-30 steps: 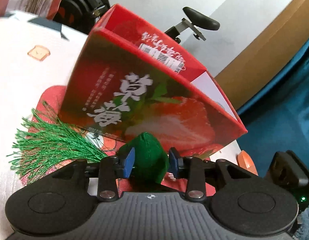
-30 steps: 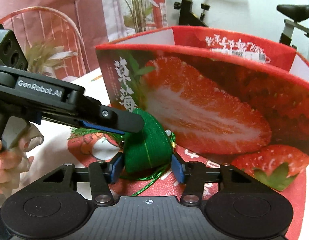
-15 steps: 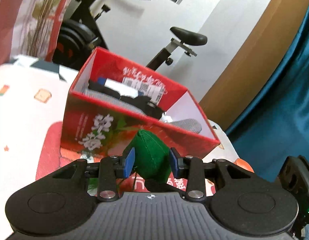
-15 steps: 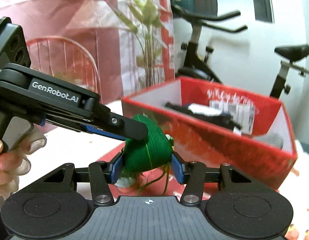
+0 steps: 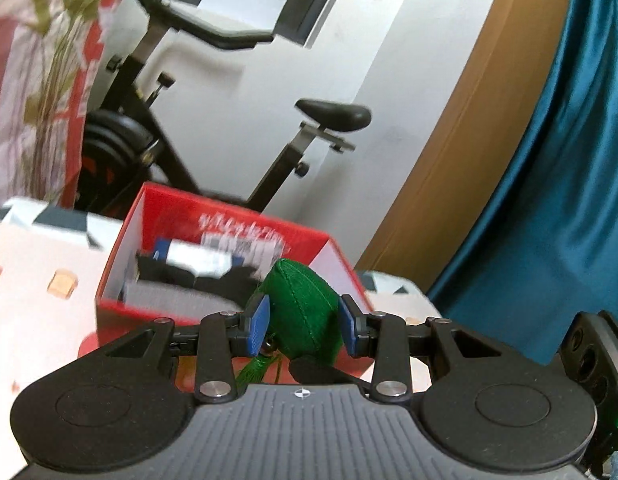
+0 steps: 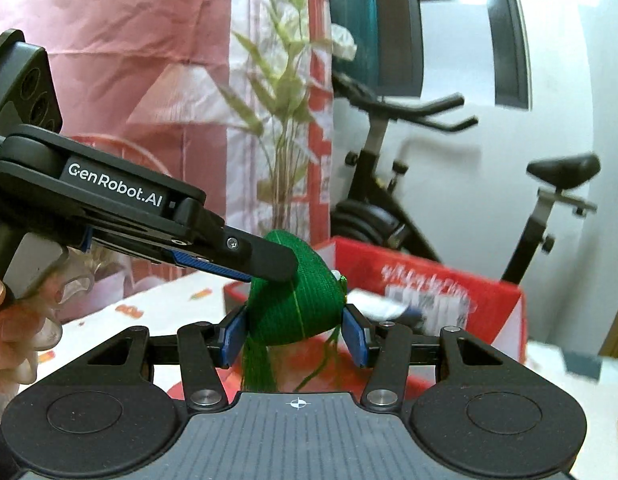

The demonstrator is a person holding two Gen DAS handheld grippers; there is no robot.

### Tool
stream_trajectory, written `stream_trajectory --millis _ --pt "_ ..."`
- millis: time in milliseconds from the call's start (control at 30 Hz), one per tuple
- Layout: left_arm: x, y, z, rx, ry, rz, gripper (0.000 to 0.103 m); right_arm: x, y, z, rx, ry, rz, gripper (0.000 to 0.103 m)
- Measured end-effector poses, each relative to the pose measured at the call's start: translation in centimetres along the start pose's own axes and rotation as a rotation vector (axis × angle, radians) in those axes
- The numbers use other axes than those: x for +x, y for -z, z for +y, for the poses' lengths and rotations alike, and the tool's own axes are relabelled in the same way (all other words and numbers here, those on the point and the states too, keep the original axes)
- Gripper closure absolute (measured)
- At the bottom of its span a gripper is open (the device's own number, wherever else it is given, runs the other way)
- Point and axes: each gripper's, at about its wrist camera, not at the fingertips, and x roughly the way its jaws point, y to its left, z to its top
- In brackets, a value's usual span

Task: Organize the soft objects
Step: 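Close the right tool on the green sachet beside the left tool, then carry the green sachet with both tools into the red box and open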

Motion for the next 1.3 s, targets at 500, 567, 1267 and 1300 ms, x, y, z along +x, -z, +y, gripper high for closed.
stream_trajectory --millis 500,567,1267,1300 --pt "5.0 -7.8 -2.5 0.056 0.093 -0.165 0.064 2.6 -7.6 -6.0 -0.202 0.130 -0.131 0.055" --pt "6.8 -8.0 -2.5 0.050 0.093 -0.143 0.064 3.7 -7.3 -7.1 -0.199 0.141 -0.106 0.055" --pt "22.7 -5.0 0.3 0.079 0.022 0.158 0.030 12.9 0.6 -18.0 0.103 0.185 0.189 0.053" --pt "22.3 -5.1 0.3 0.087 0.010 0.153 0.027 12.9 0.7 -18.1 0.114 0.196 0.194 0.053"
